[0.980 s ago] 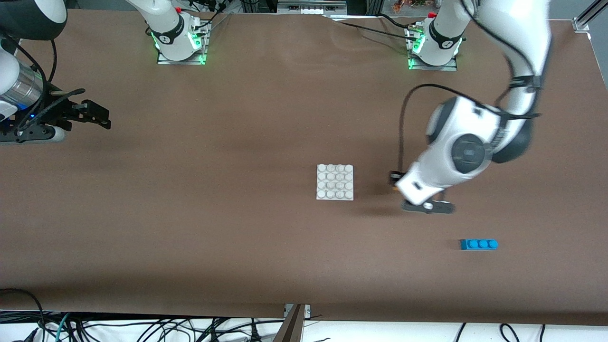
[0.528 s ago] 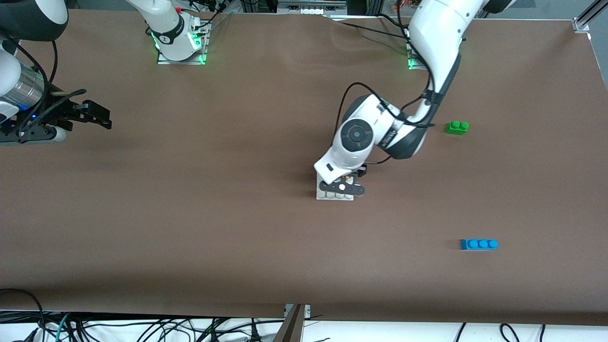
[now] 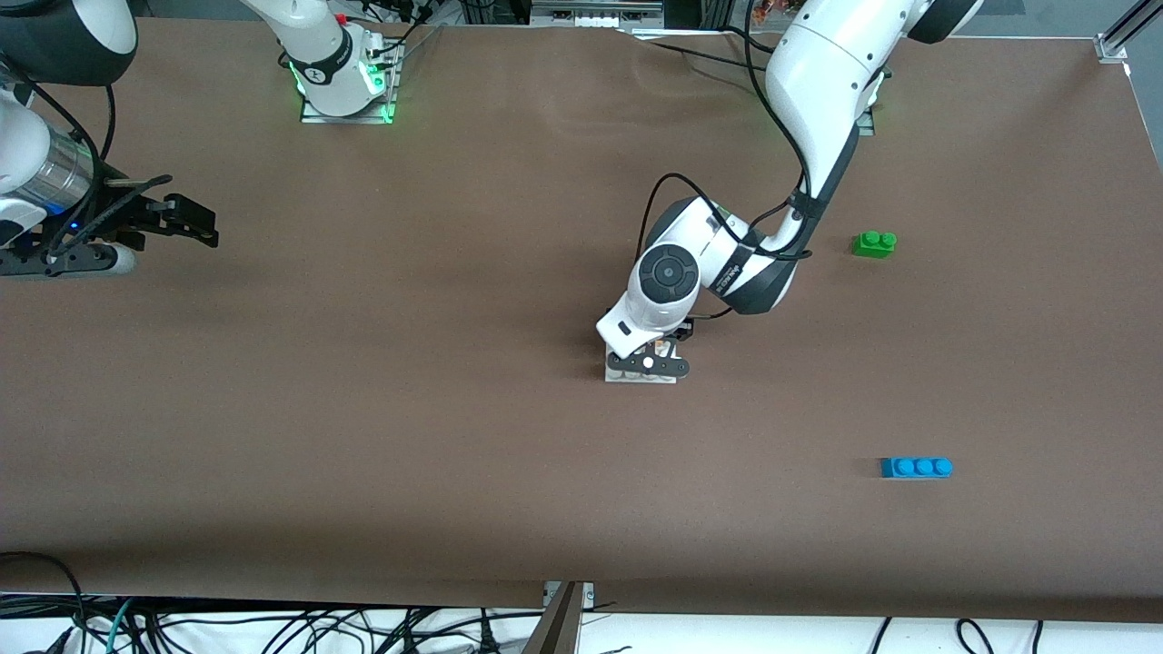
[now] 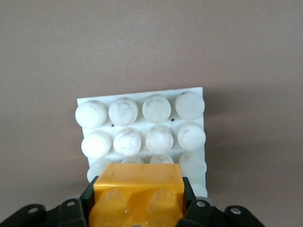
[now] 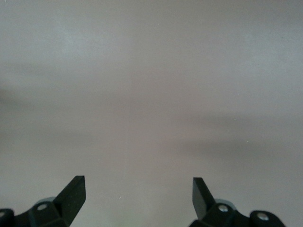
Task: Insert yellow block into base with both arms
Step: 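Press the yellow brick down onto the base plate studs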
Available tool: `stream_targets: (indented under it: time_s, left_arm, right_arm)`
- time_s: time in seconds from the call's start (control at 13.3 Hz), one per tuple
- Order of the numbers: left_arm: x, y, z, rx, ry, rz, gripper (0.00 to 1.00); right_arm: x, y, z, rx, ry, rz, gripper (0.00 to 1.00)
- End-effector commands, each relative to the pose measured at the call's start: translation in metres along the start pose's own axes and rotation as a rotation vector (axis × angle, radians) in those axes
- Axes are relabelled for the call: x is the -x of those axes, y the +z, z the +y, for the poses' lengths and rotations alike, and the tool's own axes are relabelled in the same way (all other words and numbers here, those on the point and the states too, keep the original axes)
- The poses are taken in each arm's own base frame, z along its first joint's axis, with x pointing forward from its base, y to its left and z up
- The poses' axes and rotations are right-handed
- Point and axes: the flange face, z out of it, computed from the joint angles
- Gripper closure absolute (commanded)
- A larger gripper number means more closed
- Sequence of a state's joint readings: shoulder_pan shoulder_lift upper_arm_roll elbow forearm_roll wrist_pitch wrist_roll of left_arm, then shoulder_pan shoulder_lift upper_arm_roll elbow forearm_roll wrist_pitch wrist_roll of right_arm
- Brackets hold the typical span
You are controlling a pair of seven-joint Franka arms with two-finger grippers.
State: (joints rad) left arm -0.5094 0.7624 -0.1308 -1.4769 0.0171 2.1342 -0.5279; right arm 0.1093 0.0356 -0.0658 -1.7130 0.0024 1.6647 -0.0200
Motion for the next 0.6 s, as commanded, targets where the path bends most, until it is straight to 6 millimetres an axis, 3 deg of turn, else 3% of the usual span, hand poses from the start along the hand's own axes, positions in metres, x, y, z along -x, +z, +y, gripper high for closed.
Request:
stream_targets:
  time_s: [0.0,0.53]
  left_arm:
    - [-0.001,0.008,0.002,-0.003,-0.004,-0.010,0.76]
    - [-0.004,0.023,0.002,0.003,-0.005,-0.001,0.76]
  right_arm:
    - [0.002,-0.002,0.000,0.008,0.000,0.015,0.00]
    - [0.001,0.001,0.000,0.011,-0.001,0.013,0.00]
